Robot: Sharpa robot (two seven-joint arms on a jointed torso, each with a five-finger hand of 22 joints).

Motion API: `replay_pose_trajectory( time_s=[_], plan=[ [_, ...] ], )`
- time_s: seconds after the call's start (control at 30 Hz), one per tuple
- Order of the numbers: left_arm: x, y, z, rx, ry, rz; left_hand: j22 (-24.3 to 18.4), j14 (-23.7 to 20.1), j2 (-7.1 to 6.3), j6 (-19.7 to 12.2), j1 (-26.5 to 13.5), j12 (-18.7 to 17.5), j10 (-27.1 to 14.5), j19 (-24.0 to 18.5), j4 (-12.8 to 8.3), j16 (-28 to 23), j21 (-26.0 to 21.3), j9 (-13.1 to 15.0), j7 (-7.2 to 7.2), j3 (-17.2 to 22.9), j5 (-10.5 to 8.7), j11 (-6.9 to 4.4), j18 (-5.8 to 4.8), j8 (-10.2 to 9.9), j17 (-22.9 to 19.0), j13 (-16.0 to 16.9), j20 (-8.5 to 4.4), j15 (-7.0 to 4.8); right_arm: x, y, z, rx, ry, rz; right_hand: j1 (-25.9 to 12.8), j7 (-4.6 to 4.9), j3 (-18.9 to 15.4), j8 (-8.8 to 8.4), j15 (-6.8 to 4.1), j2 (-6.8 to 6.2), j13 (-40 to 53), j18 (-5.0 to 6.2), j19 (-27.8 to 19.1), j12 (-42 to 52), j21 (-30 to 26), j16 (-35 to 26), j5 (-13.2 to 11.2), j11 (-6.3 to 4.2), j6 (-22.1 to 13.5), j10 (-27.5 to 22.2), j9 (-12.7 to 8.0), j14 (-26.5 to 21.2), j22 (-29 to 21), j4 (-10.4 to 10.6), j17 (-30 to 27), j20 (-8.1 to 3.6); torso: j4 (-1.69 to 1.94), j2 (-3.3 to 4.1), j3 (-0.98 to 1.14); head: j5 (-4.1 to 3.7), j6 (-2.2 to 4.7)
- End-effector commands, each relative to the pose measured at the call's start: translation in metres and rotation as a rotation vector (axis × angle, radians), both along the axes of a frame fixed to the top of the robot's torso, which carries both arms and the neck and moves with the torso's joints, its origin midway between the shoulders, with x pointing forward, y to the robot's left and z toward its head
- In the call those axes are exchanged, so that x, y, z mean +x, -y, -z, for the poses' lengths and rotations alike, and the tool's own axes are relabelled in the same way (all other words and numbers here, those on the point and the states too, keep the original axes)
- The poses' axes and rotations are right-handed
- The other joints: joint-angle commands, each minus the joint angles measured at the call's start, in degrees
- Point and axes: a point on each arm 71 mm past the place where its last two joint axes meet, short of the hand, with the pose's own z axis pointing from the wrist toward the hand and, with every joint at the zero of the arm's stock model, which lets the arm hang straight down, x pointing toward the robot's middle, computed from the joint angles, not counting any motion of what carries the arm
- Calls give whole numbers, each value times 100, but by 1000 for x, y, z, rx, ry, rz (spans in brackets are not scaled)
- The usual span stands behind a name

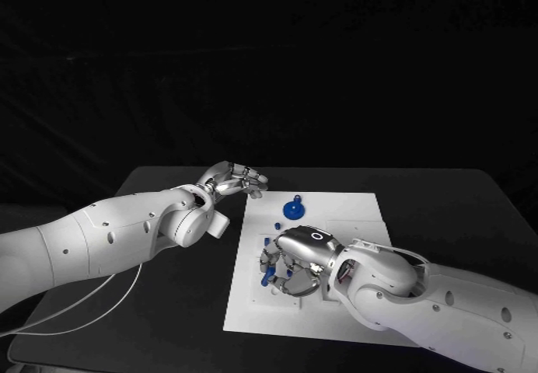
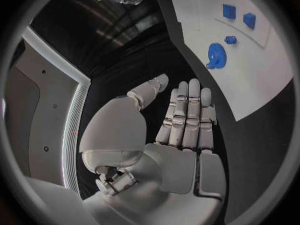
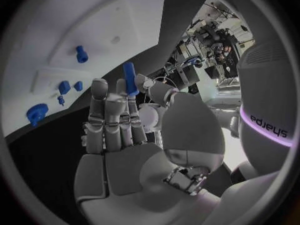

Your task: Assemble the parts on the task board

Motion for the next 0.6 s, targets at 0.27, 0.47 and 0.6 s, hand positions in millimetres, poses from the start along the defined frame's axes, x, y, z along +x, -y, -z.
replay_pose_trajectory(
  time_s=[0.27,0.47,0.6],
  plan=[
    [0,3,-1,-19,1,18,8,25,78,-35,-1,28,6,-21,5,-44,-40,0,-5,-25,35,10,35,35,13,-10,6,10,-1,-5,16,-66,16,-36,10,8,-9,23,-67,91,27,150,-8,-27,17,26,43,-30,7,56,7,-57,13,-57,-9,-8,-2,0,3,91,-56],
    [-1,2,-1,-20,0,19,10,25,78,-36,-1,27,5,-22,4,-47,-42,-1,-5,-26,35,10,34,35,17,-11,6,10,-1,-4,21,-94,20,-36,3,8,-16,21,-67,99,37,150,-8,-29,16,29,62,-31,8,56,10,-57,16,-74,-11,-7,-4,-2,6,115,-78],
    [0,1,-1,-19,0,17,11,24,78,-37,-2,27,4,-22,4,-50,-43,-1,-4,-26,35,11,34,35,19,-11,7,11,0,-1,23,-107,25,-29,0,7,-18,21,-67,101,41,150,-8,-30,16,30,66,-31,9,57,11,-57,17,-81,-12,-7,-5,-1,9,129,-90]
  ],
)
